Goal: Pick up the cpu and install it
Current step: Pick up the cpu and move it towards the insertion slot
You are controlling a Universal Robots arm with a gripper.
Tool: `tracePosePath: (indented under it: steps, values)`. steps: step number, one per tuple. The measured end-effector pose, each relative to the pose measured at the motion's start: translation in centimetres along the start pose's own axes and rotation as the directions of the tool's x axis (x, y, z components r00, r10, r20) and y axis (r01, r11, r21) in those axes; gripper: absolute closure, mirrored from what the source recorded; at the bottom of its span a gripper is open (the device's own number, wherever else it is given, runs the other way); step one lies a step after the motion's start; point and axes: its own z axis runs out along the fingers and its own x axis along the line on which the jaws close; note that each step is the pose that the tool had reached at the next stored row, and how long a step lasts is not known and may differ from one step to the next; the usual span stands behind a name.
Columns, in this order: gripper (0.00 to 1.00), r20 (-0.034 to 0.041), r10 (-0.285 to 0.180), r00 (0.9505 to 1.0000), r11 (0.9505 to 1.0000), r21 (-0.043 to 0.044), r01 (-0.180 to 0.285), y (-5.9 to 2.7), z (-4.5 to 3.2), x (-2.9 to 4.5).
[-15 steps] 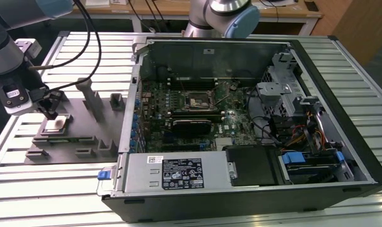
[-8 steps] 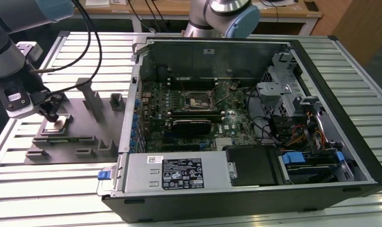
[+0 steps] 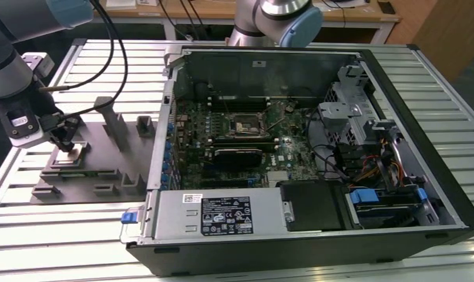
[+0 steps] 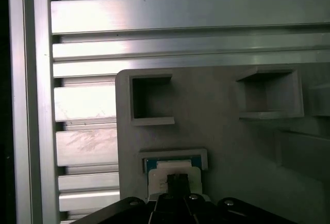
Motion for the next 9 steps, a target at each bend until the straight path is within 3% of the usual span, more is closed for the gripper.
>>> tracePosePath:
  steps: [2, 4, 5, 7, 9]
  values:
    - [0.89, 0.0000, 0.000, 1.0000, 1.0000, 0.0000, 0.000, 0.00, 0.01, 0.00]
    - [0.77, 0.0000, 0.000, 1.0000, 1.0000, 0.0000, 0.000, 0.00, 0.01, 0.00]
    - [0.77, 0.0000, 0.000, 1.0000, 1.0000, -0.0001, 0.000, 0.00, 0.01, 0.00]
    - [0.65, 0.0000, 0.000, 1.0000, 1.0000, -0.0001, 0.000, 0.00, 0.02, -0.01]
    - [0.59, 0.0001, 0.000, 1.0000, 1.0000, -0.0001, 0.000, 0.00, 0.02, -0.01]
